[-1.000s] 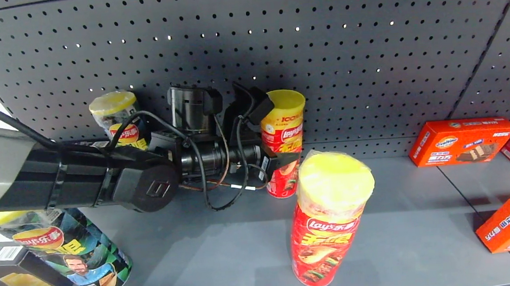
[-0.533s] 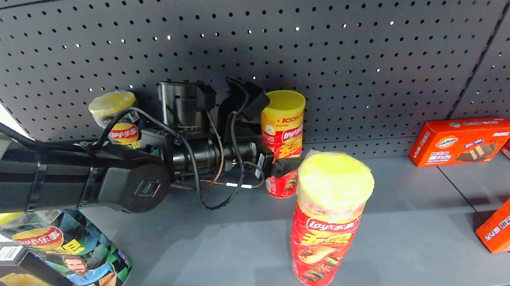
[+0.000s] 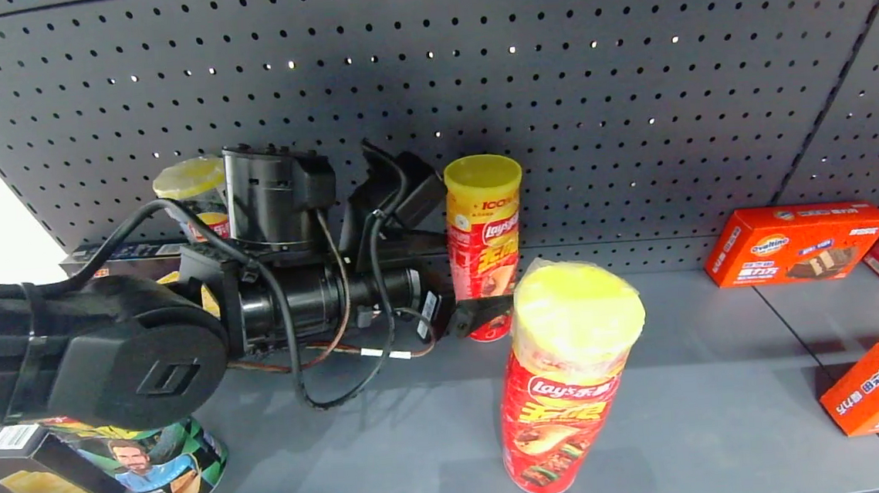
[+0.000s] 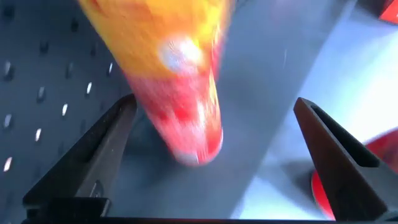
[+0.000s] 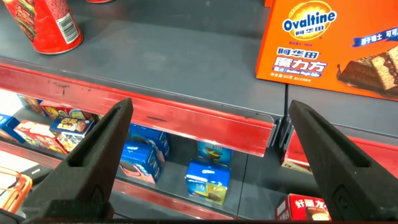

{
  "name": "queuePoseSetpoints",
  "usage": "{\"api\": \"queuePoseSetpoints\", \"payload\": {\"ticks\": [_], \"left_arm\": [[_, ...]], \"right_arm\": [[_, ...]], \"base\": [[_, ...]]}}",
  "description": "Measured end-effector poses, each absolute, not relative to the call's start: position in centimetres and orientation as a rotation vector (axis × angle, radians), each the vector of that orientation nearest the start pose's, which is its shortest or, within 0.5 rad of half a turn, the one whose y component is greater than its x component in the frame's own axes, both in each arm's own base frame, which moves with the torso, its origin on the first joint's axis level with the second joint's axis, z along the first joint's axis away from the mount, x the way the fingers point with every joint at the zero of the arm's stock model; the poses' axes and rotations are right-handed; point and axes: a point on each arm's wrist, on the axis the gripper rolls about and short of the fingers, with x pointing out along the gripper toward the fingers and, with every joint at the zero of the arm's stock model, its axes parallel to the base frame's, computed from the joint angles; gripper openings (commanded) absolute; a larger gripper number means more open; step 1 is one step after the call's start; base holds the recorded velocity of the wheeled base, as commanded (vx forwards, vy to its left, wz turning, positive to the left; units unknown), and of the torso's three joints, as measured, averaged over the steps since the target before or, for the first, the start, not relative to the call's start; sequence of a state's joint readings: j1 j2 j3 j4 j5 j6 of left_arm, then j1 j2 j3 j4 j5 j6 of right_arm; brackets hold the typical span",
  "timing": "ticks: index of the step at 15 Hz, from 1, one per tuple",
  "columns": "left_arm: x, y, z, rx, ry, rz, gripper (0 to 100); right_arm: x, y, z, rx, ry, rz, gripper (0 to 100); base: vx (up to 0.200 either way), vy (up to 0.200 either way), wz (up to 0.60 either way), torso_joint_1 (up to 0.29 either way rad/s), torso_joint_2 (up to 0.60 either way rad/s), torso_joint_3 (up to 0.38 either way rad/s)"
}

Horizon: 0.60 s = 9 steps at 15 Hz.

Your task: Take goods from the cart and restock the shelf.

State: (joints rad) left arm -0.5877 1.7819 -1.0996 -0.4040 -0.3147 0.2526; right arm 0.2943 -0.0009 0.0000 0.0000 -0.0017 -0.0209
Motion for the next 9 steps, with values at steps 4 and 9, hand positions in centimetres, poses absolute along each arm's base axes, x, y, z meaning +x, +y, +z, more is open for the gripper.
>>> {"api": "queuePoseSetpoints", "payload": {"ticks": [4,9], "left_arm": [[27.07,-18.59,21.05,0.296,0.205,-0.803,100],[27.3,-18.3,21.33,0.311,0.2,-0.696,100]], "right_arm": [[-2.19,-0.67,7.55,-0.021,-0.004,0.293,100],[-2.19,-0.67,7.55,-0.021,-0.004,0.293,100]], "base": [[0.0,0.0,0.0,0.0,0.0,0.0],[0.0,0.0,0.0,0.0,0.0,0.0]]}}
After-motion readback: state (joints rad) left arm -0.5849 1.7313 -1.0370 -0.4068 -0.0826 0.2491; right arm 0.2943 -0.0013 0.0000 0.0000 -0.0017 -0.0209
